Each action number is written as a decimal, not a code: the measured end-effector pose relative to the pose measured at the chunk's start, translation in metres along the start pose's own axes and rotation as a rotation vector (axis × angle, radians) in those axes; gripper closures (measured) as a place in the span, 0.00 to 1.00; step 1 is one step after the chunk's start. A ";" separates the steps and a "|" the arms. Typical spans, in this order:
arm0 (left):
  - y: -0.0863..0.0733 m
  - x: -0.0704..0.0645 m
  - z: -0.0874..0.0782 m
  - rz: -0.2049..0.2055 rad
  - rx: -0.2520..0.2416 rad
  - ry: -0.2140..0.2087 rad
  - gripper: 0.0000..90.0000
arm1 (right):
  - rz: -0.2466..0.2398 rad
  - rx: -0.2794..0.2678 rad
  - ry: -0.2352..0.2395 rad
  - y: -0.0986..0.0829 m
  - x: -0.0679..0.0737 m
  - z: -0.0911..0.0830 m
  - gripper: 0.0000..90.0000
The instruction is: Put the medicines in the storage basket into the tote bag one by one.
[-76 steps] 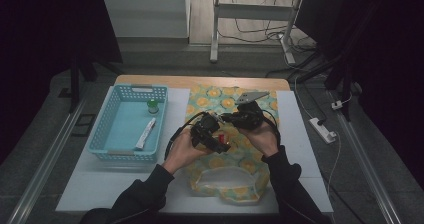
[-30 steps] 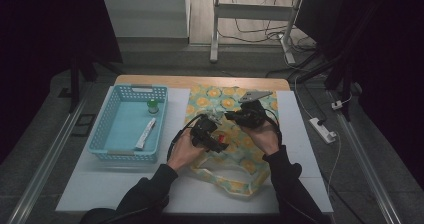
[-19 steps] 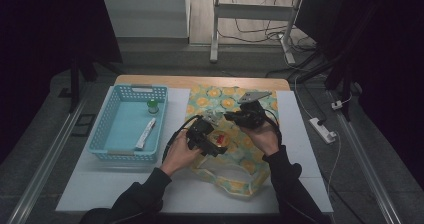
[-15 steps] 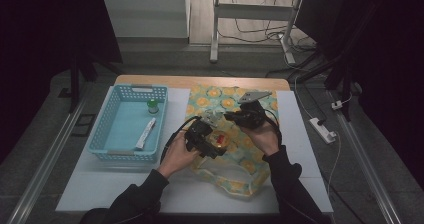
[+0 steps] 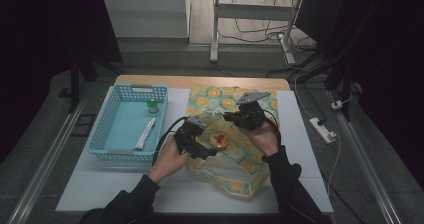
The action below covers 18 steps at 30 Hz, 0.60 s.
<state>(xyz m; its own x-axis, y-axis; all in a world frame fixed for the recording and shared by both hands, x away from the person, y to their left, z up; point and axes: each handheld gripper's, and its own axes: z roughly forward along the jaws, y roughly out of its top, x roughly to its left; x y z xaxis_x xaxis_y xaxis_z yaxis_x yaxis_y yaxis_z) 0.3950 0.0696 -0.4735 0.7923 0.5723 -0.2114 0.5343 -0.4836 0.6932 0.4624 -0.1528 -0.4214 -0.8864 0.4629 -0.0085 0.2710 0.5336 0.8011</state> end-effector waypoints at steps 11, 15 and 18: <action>-0.007 0.009 -0.022 -0.016 -0.007 -0.023 0.00 | -0.004 -0.001 -0.004 0.000 0.000 0.000 1.00; -0.012 0.014 -0.030 -0.023 -0.012 -0.014 0.00 | -0.003 -0.002 -0.006 0.000 0.000 -0.001 1.00; -0.014 0.017 -0.035 -0.018 -0.009 0.006 0.00 | -0.003 -0.003 -0.005 0.000 0.000 0.000 1.00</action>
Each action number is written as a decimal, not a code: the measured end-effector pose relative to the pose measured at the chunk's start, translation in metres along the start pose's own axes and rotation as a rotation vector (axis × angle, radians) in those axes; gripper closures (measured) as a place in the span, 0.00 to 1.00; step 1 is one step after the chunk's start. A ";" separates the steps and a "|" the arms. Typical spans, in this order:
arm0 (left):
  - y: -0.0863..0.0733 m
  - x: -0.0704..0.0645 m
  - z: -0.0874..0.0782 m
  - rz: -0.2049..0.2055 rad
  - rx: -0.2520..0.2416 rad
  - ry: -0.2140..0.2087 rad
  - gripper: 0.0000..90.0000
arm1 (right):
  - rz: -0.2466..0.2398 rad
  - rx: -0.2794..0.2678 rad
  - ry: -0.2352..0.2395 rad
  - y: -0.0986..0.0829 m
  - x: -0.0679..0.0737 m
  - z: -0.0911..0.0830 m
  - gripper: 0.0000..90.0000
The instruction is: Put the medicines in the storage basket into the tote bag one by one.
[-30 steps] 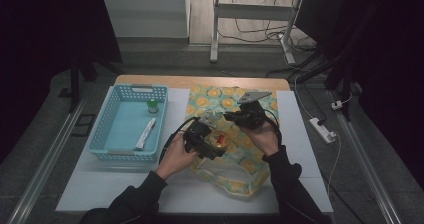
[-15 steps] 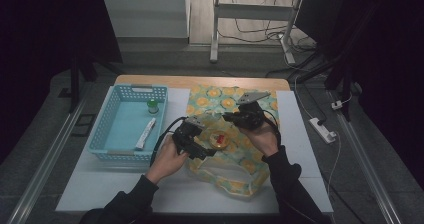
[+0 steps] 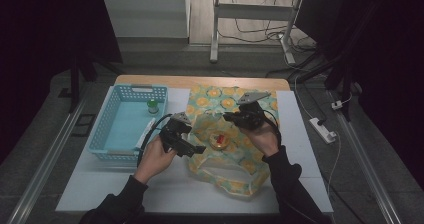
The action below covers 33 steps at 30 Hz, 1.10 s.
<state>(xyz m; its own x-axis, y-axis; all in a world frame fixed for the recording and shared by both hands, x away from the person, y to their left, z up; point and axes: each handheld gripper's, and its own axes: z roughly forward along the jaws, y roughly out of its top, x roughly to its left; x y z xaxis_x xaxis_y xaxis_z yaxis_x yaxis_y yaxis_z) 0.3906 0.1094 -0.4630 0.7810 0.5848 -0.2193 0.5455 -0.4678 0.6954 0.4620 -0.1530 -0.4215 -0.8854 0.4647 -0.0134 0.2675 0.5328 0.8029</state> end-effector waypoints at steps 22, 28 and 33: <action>-0.018 0.029 -0.044 -0.047 -0.033 0.192 0.00 | 0.000 0.001 -0.001 0.000 0.000 -0.001 1.00; -0.024 0.040 -0.057 -0.097 -0.030 0.223 0.00 | 0.000 0.000 -0.003 0.000 -0.001 0.000 1.00; -0.031 0.051 -0.068 -0.129 -0.041 0.267 0.00 | 0.001 -0.002 -0.003 0.000 -0.002 -0.001 1.00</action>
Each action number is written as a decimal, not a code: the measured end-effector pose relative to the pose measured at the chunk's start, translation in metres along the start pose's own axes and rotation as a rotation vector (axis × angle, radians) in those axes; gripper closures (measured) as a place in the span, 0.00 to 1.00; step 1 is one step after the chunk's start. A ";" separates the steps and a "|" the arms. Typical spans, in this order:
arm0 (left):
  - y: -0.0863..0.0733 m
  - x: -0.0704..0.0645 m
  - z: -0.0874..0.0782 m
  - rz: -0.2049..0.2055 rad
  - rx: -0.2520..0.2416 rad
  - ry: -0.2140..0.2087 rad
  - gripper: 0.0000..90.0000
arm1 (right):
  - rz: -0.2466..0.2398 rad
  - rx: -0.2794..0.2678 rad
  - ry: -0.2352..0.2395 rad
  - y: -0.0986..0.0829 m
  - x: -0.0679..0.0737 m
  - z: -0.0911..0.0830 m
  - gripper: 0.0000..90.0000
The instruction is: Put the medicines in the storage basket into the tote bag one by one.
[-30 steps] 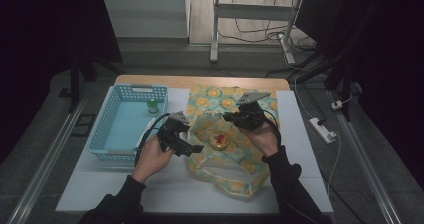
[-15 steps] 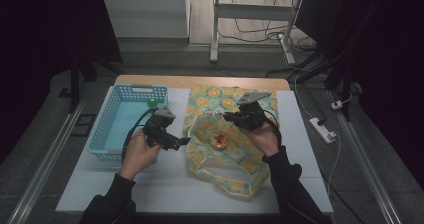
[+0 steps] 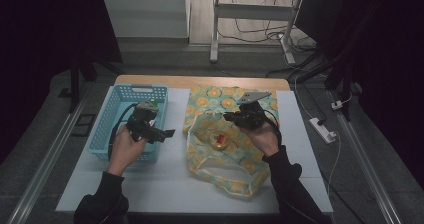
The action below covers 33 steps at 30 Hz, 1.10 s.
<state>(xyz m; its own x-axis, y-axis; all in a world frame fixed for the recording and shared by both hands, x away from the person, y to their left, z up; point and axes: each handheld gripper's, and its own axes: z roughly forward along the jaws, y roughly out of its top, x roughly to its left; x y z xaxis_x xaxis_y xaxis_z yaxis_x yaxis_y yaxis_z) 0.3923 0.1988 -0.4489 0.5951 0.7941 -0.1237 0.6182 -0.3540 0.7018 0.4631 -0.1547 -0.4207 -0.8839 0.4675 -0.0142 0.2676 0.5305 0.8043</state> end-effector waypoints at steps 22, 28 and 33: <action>-0.022 0.052 0.002 -0.124 0.072 0.183 0.00 | 0.003 -0.003 -0.006 0.000 0.000 -0.001 1.00; -0.022 0.061 0.015 -0.118 0.125 0.171 0.00 | -0.002 0.002 -0.004 0.000 0.000 0.000 1.00; -0.024 0.067 0.028 -0.119 0.199 0.163 0.00 | 0.000 0.002 -0.003 0.000 0.000 0.001 1.00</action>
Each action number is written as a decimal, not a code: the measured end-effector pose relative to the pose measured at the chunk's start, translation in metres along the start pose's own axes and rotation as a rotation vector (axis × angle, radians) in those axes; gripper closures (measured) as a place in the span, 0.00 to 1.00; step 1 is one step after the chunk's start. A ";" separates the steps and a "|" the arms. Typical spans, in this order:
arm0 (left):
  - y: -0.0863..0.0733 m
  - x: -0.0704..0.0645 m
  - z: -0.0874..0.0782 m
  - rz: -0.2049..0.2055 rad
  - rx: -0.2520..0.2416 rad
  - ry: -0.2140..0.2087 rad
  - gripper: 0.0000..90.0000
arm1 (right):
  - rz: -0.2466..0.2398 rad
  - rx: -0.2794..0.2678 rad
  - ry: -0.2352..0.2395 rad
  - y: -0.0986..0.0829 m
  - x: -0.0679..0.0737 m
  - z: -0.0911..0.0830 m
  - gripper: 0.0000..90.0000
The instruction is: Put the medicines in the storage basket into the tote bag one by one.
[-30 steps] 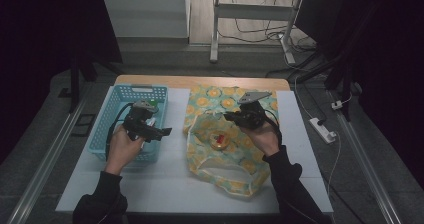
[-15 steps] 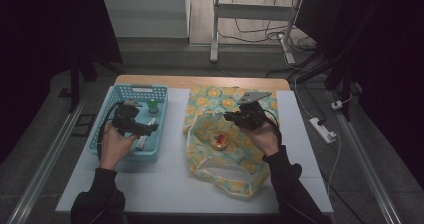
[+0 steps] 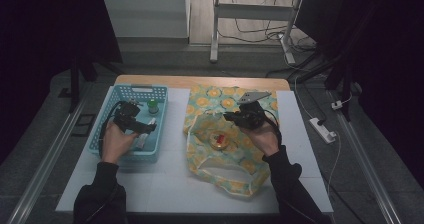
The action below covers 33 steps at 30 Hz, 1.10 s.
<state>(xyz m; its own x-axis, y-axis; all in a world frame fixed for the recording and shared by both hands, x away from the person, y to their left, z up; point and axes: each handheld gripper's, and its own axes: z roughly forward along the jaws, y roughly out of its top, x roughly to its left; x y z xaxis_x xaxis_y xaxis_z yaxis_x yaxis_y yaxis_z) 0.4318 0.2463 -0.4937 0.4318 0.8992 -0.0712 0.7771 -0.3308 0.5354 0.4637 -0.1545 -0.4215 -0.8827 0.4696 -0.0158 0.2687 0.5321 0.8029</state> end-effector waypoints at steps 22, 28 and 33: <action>0.002 -0.002 0.026 -0.004 0.240 0.009 0.40 | -0.008 0.008 0.001 0.000 0.001 0.001 1.00; 0.002 -0.003 0.024 0.002 0.222 -0.008 0.67 | -0.006 0.009 0.000 0.000 0.000 0.002 1.00; 0.002 -0.002 0.024 -0.004 0.221 -0.012 0.78 | -0.007 0.011 0.001 0.000 0.001 0.002 1.00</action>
<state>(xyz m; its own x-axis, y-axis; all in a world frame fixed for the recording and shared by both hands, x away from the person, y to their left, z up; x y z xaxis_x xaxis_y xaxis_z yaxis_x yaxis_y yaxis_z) 0.4431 0.2375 -0.5127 0.4333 0.8973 -0.0838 0.8594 -0.3835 0.3381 0.4641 -0.1526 -0.4230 -0.8851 0.4650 -0.0208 0.2666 0.5430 0.7963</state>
